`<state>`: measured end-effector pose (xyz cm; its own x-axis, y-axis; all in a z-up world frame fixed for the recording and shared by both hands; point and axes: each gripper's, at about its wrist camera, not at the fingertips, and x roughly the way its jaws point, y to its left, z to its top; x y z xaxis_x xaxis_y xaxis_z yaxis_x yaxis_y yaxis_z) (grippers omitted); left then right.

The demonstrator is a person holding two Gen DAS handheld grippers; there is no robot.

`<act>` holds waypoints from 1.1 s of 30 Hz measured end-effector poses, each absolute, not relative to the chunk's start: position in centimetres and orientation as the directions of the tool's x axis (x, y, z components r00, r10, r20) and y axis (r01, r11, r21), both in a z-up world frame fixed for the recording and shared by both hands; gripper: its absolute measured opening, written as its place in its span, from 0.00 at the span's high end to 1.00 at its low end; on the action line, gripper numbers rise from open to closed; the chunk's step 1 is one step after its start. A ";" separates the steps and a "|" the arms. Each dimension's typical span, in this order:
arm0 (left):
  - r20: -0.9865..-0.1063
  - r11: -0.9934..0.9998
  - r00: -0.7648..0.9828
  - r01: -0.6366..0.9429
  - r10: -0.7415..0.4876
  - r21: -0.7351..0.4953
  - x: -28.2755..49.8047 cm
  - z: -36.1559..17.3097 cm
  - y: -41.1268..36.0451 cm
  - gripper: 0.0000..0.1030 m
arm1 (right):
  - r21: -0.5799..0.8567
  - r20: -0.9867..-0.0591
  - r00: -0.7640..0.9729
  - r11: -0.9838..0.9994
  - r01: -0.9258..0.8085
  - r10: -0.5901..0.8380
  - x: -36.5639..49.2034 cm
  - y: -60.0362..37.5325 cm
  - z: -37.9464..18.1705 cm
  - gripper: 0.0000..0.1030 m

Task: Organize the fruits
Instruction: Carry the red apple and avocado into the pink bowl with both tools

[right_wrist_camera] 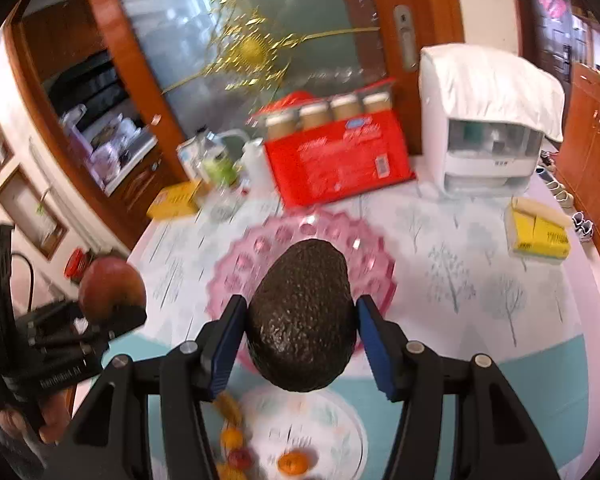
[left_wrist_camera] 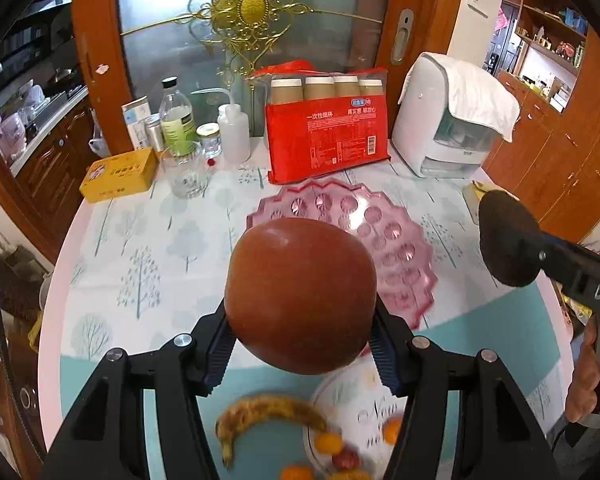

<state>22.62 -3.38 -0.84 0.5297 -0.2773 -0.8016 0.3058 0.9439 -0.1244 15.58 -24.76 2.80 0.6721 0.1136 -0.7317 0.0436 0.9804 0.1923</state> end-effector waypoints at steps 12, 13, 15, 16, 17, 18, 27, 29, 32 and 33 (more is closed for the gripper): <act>-0.863 0.931 0.439 0.352 -0.252 -0.093 29.6 -11.0 -8.8 0.43 | 0.160 -0.834 0.550 0.972 0.173 0.039 23.4 -25.2 -8.3 0.45; -0.867 0.930 0.430 0.357 -0.251 -0.091 30.0 -11.7 -9.1 0.43 | 0.157 -0.844 0.535 0.973 0.171 0.042 23.9 -25.1 -9.3 0.45; -0.877 0.925 0.408 0.368 -0.253 -0.095 30.7 -13.2 -9.7 0.43 | 0.156 -0.853 0.520 0.973 0.169 0.047 24.4 -24.9 -10.5 0.45; -0.882 0.923 0.399 0.373 -0.252 -0.095 31.0 -13.9 -9.9 0.43 | 0.154 -0.858 0.512 0.974 0.167 0.048 24.7 -24.9 -11.1 0.45; -0.886 0.922 0.391 0.375 -0.247 -0.092 31.3 -14.6 -10.1 0.43 | 0.150 -0.862 0.505 0.975 0.164 0.048 25.1 -24.9 -11.6 0.45; -0.890 0.922 0.385 0.378 -0.243 -0.088 31.6 -15.1 -10.2 0.43 | 0.147 -0.866 0.497 0.976 0.161 0.048 25.4 -24.9 -12.1 0.45; -0.926 0.920 0.314 0.384 -0.212 -0.080 33.0 -18.9 -11.0 0.43 | 0.155 -0.889 0.451 0.978 0.142 0.075 27.1 -25.0 -14.6 0.44; -0.929 0.919 0.320 0.390 -0.188 -0.051 32.9 -19.4 -11.3 0.42 | 0.130 -0.893 0.446 0.984 0.118 0.064 27.4 -24.4 -14.7 0.44; -0.920 0.915 0.336 0.399 -0.201 -0.055 32.8 -19.0 -11.4 0.31 | 0.114 -0.890 0.450 0.990 0.081 0.065 27.6 -23.7 -14.7 0.43; -0.919 0.916 0.340 0.397 -0.202 -0.055 32.8 -18.9 -11.4 0.26 | 0.116 -0.891 0.449 0.991 0.071 0.072 27.7 -23.5 -14.7 0.42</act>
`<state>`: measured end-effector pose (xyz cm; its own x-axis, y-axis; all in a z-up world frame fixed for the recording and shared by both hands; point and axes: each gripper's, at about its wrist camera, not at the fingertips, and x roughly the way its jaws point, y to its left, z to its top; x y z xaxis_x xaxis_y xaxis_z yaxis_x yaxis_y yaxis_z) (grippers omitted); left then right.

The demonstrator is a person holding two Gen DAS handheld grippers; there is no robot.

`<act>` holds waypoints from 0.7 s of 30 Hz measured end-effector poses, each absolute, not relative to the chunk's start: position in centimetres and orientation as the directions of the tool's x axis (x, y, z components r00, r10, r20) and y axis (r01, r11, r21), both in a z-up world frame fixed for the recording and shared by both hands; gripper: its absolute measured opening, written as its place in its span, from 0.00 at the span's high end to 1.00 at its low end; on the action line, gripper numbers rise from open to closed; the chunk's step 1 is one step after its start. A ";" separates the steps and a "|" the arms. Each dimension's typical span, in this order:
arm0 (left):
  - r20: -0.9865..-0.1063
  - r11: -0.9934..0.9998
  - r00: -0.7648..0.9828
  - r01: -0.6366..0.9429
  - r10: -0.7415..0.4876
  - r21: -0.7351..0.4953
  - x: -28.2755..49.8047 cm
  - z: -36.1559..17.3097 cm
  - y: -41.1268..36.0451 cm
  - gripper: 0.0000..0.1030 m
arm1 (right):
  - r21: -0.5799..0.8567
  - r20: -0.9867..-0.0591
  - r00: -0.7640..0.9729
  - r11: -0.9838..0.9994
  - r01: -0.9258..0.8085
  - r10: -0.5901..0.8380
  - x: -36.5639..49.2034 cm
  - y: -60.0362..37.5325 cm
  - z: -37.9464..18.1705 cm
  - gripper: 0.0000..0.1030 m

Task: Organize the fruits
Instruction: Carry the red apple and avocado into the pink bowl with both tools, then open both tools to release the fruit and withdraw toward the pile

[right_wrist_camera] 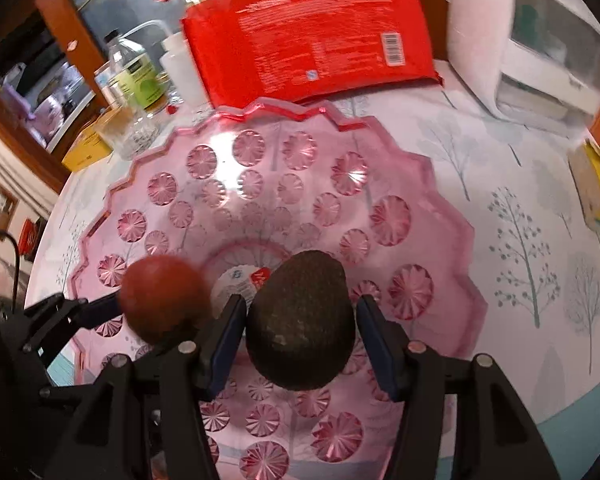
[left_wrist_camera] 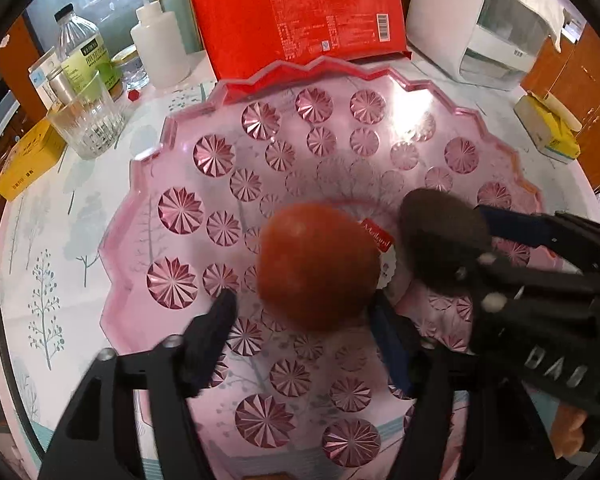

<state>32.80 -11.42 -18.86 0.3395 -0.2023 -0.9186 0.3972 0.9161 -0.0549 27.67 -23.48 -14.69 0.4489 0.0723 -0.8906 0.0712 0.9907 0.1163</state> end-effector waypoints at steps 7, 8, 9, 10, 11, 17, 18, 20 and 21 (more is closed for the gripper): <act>-0.921 0.921 0.344 0.387 -0.184 -0.040 32.2 -18.3 -11.0 0.16 | 0.133 -0.880 0.467 0.989 0.062 0.089 27.4 -23.0 -13.9 0.38; -0.921 0.922 0.342 0.384 -0.186 -0.043 32.2 -18.2 -10.8 0.16 | 0.140 -0.878 0.469 0.988 0.065 0.094 27.3 -23.1 -13.8 0.38; -0.921 0.923 0.341 0.381 -0.187 -0.046 32.2 -18.1 -10.6 0.16 | 0.146 -0.876 0.472 0.987 0.068 0.097 27.2 -23.2 -13.7 0.37; -0.921 0.924 0.341 0.379 -0.191 -0.051 32.2 -18.0 -10.4 0.16 | 0.151 -0.873 0.477 0.986 0.074 0.098 27.0 -23.3 -13.5 0.37; -0.919 0.925 0.342 0.375 -0.195 -0.057 32.1 -17.8 -10.2 0.16 | 0.154 -0.871 0.481 0.985 0.078 0.098 26.9 -23.3 -13.3 0.37; -0.901 0.938 0.385 0.341 -0.197 -0.059 31.3 -16.1 -9.1 0.16 | 0.169 -0.858 0.506 0.980 0.105 0.094 26.1 -23.8 -12.1 0.37; -0.898 0.941 0.391 0.332 -0.200 -0.065 31.1 -15.7 -8.8 0.16 | 0.170 -0.856 0.508 0.980 0.106 0.094 25.9 -23.9 -11.8 0.37; -0.890 0.946 0.406 0.315 -0.209 -0.078 30.6 -15.2 -8.3 0.16 | 0.165 -0.861 0.500 0.981 0.105 0.092 25.7 -23.9 -11.4 0.37; -0.885 0.949 0.415 0.305 -0.210 -0.081 30.4 -14.9 -8.0 0.16 | 0.165 -0.863 0.496 0.981 0.103 0.093 25.6 -23.9 -11.2 0.37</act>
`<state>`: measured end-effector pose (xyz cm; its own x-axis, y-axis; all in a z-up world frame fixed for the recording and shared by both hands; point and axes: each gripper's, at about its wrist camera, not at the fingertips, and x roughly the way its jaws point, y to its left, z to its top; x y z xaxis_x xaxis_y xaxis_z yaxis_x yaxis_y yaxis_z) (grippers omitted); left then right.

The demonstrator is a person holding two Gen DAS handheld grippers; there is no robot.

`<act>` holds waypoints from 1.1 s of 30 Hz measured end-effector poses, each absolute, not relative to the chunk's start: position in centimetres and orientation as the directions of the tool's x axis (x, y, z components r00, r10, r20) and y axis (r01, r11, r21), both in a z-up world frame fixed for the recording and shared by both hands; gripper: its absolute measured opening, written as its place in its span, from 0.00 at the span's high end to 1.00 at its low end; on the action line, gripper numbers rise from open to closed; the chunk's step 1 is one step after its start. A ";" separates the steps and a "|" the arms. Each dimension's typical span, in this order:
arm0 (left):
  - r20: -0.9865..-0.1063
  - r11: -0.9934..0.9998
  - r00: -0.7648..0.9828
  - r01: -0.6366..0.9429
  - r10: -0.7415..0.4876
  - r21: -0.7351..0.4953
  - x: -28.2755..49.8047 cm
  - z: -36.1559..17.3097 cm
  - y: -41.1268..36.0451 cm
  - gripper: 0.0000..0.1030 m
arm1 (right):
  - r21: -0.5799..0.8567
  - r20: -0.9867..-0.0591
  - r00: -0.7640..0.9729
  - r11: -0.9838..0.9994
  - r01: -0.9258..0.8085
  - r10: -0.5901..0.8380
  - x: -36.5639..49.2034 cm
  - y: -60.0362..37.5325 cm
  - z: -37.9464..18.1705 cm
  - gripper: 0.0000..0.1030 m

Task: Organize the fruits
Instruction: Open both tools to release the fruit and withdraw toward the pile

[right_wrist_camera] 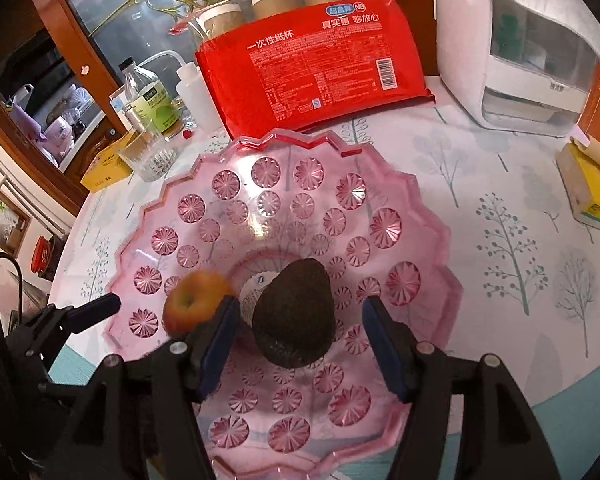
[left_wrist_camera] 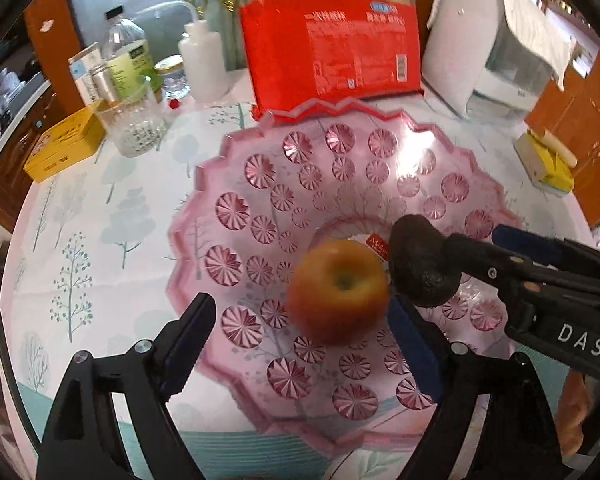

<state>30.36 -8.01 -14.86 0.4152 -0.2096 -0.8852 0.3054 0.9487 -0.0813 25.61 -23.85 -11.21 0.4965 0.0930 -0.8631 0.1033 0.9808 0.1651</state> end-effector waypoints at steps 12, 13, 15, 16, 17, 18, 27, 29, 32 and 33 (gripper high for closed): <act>-0.880 0.954 0.437 0.295 -0.185 -0.054 27.5 -11.1 -6.4 0.16 | 0.207 -0.790 0.594 0.978 0.022 0.154 21.9 -23.1 -6.4 0.32; -0.875 0.955 0.450 0.293 -0.179 -0.045 27.2 -10.7 -6.3 0.16 | 0.213 -0.791 0.591 0.977 0.024 0.158 21.6 -23.1 -6.1 0.32; -0.865 0.956 0.470 0.290 -0.174 -0.035 26.2 -9.6 -6.0 0.16 | 0.222 -0.798 0.580 0.975 0.035 0.161 21.2 -23.0 -5.7 0.32; -0.862 0.957 0.476 0.289 -0.176 -0.036 25.9 -9.2 -5.8 0.16 | 0.231 -0.801 0.575 0.972 0.038 0.168 20.9 -23.0 -5.5 0.32; -0.857 0.957 0.482 0.287 -0.181 -0.040 25.6 -8.6 -5.6 0.16 | 0.233 -0.802 0.574 0.971 0.044 0.167 20.6 -23.0 -5.3 0.32; -0.851 0.957 0.491 0.285 -0.185 -0.043 25.1 -8.0 -5.4 0.16 | 0.221 -0.804 0.575 0.974 0.052 0.152 20.2 -22.8 -5.0 0.32; -0.815 0.964 0.545 0.261 -0.197 -0.058 21.0 -3.2 -3.3 0.15 | 0.098 -0.791 0.611 0.994 0.056 0.043 16.0 -21.4 -1.8 0.32; -0.805 0.965 0.559 0.255 -0.198 -0.060 19.9 -2.0 -2.8 0.15 | 0.068 -0.783 0.622 0.996 0.053 0.020 14.9 -21.0 -1.0 0.32; -0.789 0.968 0.582 0.243 -0.198 -0.064 18.1 -0.4 -2.0 0.15 | 0.044 -0.769 0.639 0.998 0.045 0.005 13.2 -20.6 0.4 0.32; -0.783 0.969 0.589 0.238 -0.198 -0.066 17.5 0.1 -1.8 0.15 | 0.046 -0.763 0.647 0.998 0.040 0.010 12.6 -20.4 0.8 0.32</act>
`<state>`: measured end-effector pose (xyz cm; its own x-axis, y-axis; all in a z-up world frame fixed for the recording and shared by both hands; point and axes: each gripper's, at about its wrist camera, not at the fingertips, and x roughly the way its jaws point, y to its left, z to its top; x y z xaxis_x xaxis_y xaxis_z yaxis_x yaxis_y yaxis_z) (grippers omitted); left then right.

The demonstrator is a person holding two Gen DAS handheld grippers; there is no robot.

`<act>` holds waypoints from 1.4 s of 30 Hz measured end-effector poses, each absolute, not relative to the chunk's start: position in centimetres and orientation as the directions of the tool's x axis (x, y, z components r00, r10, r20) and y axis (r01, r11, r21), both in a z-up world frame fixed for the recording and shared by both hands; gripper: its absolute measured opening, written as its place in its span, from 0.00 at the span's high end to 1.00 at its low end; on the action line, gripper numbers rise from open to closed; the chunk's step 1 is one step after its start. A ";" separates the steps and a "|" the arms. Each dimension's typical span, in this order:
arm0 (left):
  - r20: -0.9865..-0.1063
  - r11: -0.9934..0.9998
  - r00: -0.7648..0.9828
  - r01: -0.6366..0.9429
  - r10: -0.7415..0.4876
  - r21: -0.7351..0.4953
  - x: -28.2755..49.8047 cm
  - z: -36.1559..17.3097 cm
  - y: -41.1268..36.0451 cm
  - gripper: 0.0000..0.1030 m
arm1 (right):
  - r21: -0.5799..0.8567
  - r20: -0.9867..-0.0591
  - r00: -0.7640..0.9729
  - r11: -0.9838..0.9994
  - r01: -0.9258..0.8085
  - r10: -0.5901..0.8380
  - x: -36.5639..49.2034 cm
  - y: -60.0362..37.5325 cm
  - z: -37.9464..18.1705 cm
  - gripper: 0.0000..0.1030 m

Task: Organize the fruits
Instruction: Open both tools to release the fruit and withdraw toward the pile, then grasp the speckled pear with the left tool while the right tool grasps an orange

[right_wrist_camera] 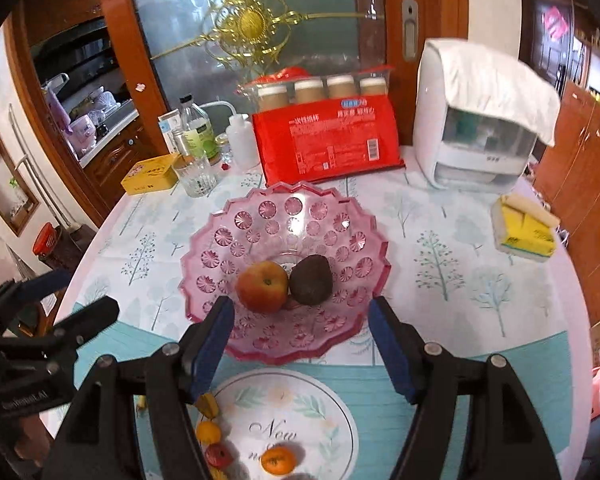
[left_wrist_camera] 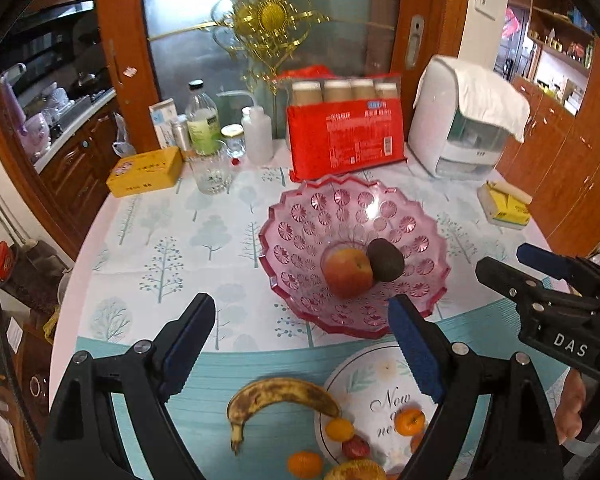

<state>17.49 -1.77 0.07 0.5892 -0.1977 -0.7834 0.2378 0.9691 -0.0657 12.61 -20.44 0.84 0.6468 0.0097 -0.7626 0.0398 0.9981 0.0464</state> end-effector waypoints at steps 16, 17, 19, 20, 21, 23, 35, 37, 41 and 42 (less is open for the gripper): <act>-0.766 0.975 0.610 0.193 -0.204 -0.106 8.3 1.8 0.6 0.14 | 0.022 -0.704 0.708 0.998 -0.053 0.053 3.4 -18.4 3.0 0.32; -0.768 0.976 0.609 0.194 -0.200 -0.100 7.8 1.5 0.6 0.14 | 0.010 -0.704 0.709 0.998 -0.057 0.047 3.1 -18.3 2.8 0.32; -0.773 0.975 0.602 0.200 -0.199 -0.095 6.9 0.7 0.5 0.14 | -0.013 -0.708 0.706 0.998 -0.062 0.034 2.3 -18.2 2.1 0.32; -0.776 0.974 0.598 0.204 -0.201 -0.096 6.6 0.4 0.5 0.14 | -0.020 -0.713 0.701 0.998 -0.065 0.031 1.9 -18.1 1.7 0.32; -0.780 0.974 0.592 0.207 -0.203 -0.097 6.3 0.0 0.5 0.14 | -0.022 -0.718 0.695 0.998 -0.066 0.031 1.5 -18.1 1.2 0.32; -0.791 0.972 0.576 0.213 -0.206 -0.098 5.7 -1.3 0.5 0.14 | -0.021 -0.729 0.683 0.998 -0.067 0.030 0.9 -18.3 0.3 0.32; -0.886 0.958 0.398 0.245 -0.239 -0.148 3.2 -10.3 -1.0 0.14 | 0.010 -0.831 0.556 1.000 -0.027 0.023 -0.9 -19.5 -7.4 0.32; -0.897 0.956 0.372 0.249 -0.240 -0.153 3.1 -11.6 -1.5 0.14 | 0.021 -0.845 0.534 1.000 -0.016 0.026 -1.0 -19.7 -8.7 0.32; -0.909 0.953 0.337 0.255 -0.246 -0.164 2.8 -13.9 -2.5 0.14 | 0.035 -0.871 0.491 0.999 0.003 0.029 -1.0 -20.1 -10.9 0.32; -0.910 0.952 0.330 0.254 -0.250 -0.170 2.9 -14.2 -2.6 0.14 | 0.041 -0.877 0.479 0.999 0.006 0.033 -1.1 -20.2 -11.5 0.32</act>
